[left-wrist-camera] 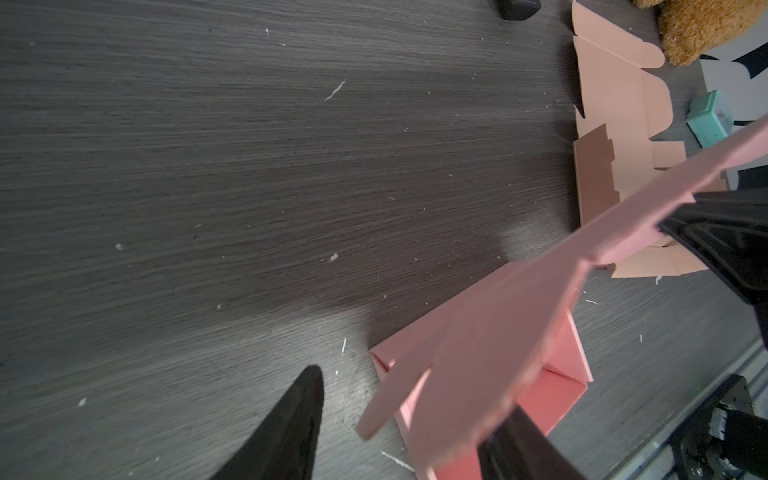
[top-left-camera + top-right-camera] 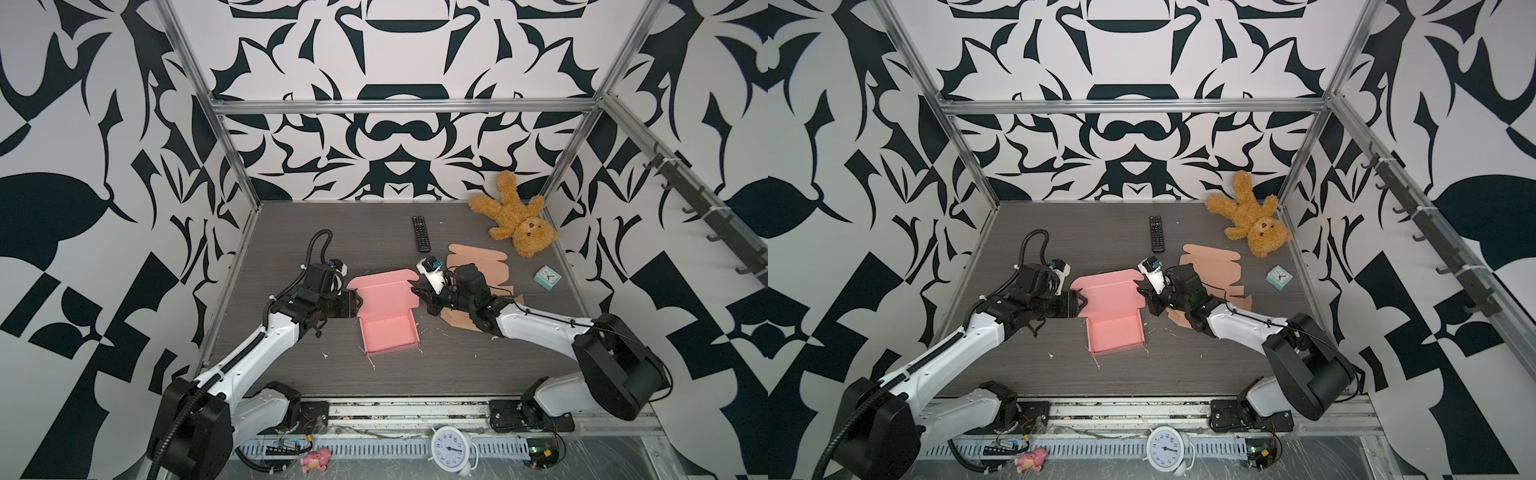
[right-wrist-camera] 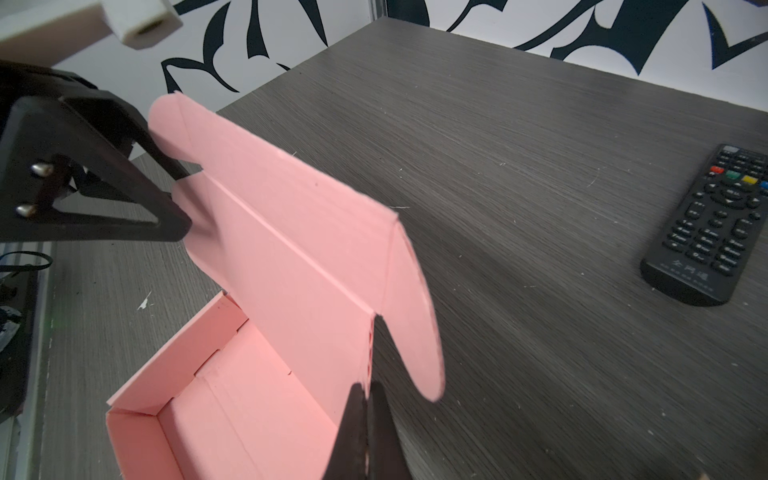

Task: Fold the paper box
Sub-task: 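Hold the pink lid upright with the right gripper while the left holds the tray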

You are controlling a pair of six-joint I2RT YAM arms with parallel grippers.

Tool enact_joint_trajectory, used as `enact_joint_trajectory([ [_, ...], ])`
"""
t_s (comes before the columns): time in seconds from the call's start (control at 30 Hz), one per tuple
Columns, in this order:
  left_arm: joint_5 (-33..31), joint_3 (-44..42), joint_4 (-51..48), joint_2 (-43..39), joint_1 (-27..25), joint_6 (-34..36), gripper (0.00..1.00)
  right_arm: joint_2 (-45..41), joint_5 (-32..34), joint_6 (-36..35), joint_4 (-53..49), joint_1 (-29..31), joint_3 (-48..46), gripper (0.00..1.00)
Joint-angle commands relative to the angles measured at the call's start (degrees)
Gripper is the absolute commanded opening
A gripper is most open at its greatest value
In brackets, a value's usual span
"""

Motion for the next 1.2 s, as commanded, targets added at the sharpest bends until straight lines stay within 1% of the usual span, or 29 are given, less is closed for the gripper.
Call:
enact_joint_trajectory([
  [0.0,1.23,1.76,1.1,0.82,0.48,1.65,0.57,-1.05,0.88,-0.03,-1.21,0.42,0.53,0.0],
  [0.13,2.59,1.91,1.37,1.33,0.46,1.98,0.54,-1.14,0.97,-0.25,-1.77,0.53,1.04,0.0],
  [0.33,4.49,2.2,1.15,1.16,0.49,2.03,0.41,-1.09,2.29,-0.71,-3.52,1.36,1.78,0.0],
  [0.53,4.65,2.56,-0.45,0.79,0.5,1.83,0.29,-1.34,3.77,-0.89,-4.54,1.76,2.13,0.0],
  [0.6,4.63,2.53,-0.82,0.67,0.44,1.72,0.28,-1.31,4.28,-1.02,-5.11,1.86,2.43,0.0],
  [0.8,3.29,1.76,-1.99,0.14,0.47,1.72,0.29,-1.97,5.35,-1.45,-6.55,1.84,3.18,0.0],
  [1.03,2.8,1.73,-2.28,-0.13,0.43,1.79,0.27,-1.71,5.59,-1.61,-7.18,1.89,3.45,0.0],
  [1.17,2.69,2.07,-2.54,-0.27,0.43,2.03,0.23,-1.53,5.72,-1.45,-7.37,1.98,3.71,0.0],
])
